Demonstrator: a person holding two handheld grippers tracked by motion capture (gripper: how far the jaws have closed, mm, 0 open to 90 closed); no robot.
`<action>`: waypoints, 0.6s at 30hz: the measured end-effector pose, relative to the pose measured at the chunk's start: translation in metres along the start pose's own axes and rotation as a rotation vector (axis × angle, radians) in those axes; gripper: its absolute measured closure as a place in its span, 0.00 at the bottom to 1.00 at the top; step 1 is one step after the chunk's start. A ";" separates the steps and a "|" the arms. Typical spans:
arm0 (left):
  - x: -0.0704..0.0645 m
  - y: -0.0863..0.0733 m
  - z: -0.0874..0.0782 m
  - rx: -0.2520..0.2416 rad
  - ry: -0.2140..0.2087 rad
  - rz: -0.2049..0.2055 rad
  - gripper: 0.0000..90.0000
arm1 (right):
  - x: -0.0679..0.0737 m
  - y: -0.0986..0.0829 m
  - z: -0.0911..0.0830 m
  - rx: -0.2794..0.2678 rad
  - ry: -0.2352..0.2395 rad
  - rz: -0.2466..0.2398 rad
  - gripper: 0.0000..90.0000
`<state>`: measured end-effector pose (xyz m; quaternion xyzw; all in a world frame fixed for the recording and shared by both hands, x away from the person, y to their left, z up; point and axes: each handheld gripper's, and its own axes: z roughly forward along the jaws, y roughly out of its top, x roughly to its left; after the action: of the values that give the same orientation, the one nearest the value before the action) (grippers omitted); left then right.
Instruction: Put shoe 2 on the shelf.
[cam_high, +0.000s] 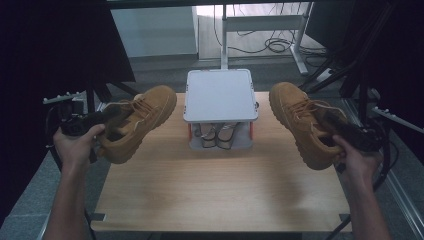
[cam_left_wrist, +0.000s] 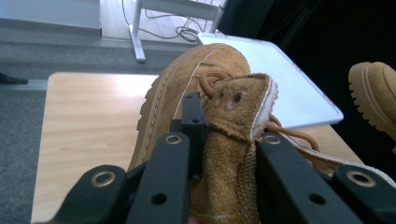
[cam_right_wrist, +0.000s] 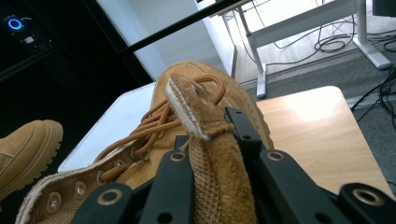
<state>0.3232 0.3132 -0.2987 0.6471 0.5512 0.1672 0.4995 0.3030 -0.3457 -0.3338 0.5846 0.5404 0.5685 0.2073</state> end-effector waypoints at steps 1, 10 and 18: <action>0.000 0.000 0.000 0.000 0.000 0.000 0.89 | 0.000 0.000 0.000 0.000 0.000 0.000 0.90; -0.012 0.017 0.013 -0.044 0.001 -0.018 0.89 | 0.016 0.014 0.025 -0.011 0.020 0.041 0.90; -0.025 0.023 0.028 -0.050 -0.017 -0.028 0.89 | 0.034 0.026 0.041 -0.005 0.022 0.035 0.90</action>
<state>0.3484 0.2806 -0.2833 0.6279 0.5516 0.1685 0.5226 0.3421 -0.3093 -0.3070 0.5872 0.5309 0.5799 0.1926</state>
